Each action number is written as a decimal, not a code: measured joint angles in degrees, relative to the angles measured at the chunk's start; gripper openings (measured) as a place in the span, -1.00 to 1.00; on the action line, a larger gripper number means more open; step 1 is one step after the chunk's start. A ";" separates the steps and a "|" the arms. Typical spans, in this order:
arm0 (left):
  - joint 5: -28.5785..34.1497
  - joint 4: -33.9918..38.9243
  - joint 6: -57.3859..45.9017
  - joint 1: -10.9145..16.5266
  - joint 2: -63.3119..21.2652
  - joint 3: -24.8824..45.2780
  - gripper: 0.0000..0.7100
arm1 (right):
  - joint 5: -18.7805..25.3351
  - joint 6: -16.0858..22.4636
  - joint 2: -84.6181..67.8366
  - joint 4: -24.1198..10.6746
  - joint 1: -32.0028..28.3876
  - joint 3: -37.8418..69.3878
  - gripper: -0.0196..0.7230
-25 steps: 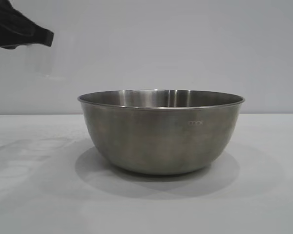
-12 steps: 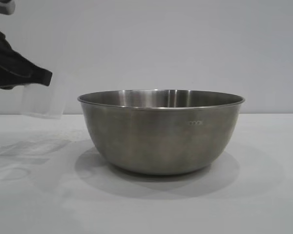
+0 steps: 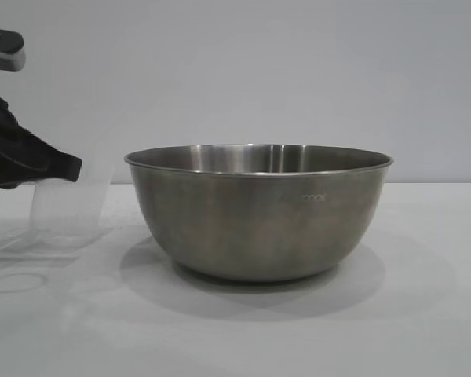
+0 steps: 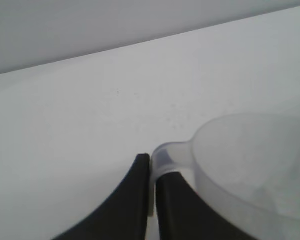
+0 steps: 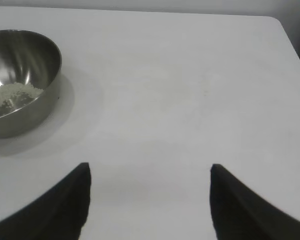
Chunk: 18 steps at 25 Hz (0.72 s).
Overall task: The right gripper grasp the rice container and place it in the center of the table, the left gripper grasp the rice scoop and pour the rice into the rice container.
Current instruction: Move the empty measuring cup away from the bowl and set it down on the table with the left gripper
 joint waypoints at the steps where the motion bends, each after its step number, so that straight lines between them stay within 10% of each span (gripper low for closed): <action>1: -0.11 0.00 0.00 0.00 0.14 -0.09 -1.00 | 0.00 0.00 0.00 0.00 0.00 0.00 0.17; 5: -0.33 0.00 0.00 0.00 0.39 -0.09 -1.00 | 0.00 0.00 0.00 0.00 0.00 0.00 0.17; 11: -0.33 -1.93 -1.29 0.00 0.39 -0.09 -0.46 | 0.00 0.00 0.00 0.00 0.00 0.00 0.17; 18: -0.33 -2.43 -1.66 0.00 0.39 -0.09 -0.50 | 0.00 0.00 0.00 0.00 0.00 0.00 0.17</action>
